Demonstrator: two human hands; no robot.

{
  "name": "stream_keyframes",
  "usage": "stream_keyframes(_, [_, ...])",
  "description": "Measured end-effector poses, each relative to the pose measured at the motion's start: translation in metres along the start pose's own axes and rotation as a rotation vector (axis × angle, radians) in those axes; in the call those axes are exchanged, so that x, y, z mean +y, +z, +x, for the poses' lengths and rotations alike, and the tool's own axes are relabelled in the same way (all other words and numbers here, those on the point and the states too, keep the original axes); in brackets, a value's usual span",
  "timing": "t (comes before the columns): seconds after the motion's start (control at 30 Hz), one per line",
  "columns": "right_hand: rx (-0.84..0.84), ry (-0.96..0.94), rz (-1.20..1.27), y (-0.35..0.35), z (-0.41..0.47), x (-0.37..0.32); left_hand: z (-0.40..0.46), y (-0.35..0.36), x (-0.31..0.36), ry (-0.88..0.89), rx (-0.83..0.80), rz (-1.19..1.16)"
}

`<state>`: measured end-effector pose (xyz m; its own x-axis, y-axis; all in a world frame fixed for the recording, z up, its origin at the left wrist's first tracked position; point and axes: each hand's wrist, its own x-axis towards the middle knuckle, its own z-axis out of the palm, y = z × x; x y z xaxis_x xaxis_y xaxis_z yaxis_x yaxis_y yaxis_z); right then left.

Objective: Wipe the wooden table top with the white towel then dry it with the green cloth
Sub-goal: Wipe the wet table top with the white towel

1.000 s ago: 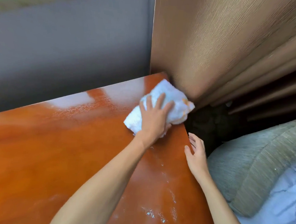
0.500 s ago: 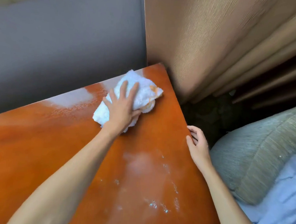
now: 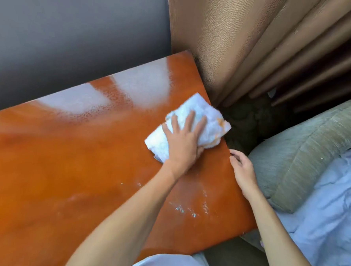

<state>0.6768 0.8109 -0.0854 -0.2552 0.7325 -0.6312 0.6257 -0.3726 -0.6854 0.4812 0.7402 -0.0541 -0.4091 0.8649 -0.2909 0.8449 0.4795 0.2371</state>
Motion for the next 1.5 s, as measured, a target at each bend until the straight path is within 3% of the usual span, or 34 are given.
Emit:
stream_keyframes(0.13, [0.052,0.032,0.051,-0.008,-0.014,0.014,-0.071,0.027,0.021,0.081,-0.084,0.004])
stream_keyframes(0.27, [0.047,0.045,0.074,-0.01,-0.027,0.028,-0.126,0.048,0.033,0.163,-0.063,0.057])
stream_keyframes(0.4, [0.019,0.008,0.034,-0.005,-0.034,0.03,-0.128,0.05,0.018,0.15,-0.012,0.004])
stream_keyframes(0.73, [0.087,-0.041,-0.204,0.007,-0.038,0.034,-0.033,-0.002,-0.081,-0.334,0.208,-0.135])
stream_keyframes(0.9, [0.089,-0.098,-0.387,0.009,-0.045,0.029,0.037,-0.023,-0.078,-0.773,0.228,-0.265])
stream_keyframes(0.97, [0.117,-0.188,-0.467,0.015,-0.05,0.024,0.034,-0.018,-0.059,-0.739,0.215,-0.246])
stream_keyframes(1.1, [0.181,-0.387,-0.69,0.033,-0.054,0.008,-0.012,0.009,-0.015,-0.499,0.213,-0.2])
stream_keyframes(1.27, [0.018,-0.569,-0.798,0.068,-0.052,-0.017,-0.064,0.029,-0.013,-0.347,0.204,-0.218])
stream_keyframes(1.33, [-0.054,-0.575,-0.827,0.085,-0.053,-0.023,-0.076,0.027,-0.04,-0.411,0.234,-0.269])
stream_keyframes(1.5, [-0.137,-0.601,-0.897,0.136,-0.058,-0.033,-0.123,0.014,-0.141,-0.779,0.327,-0.365])
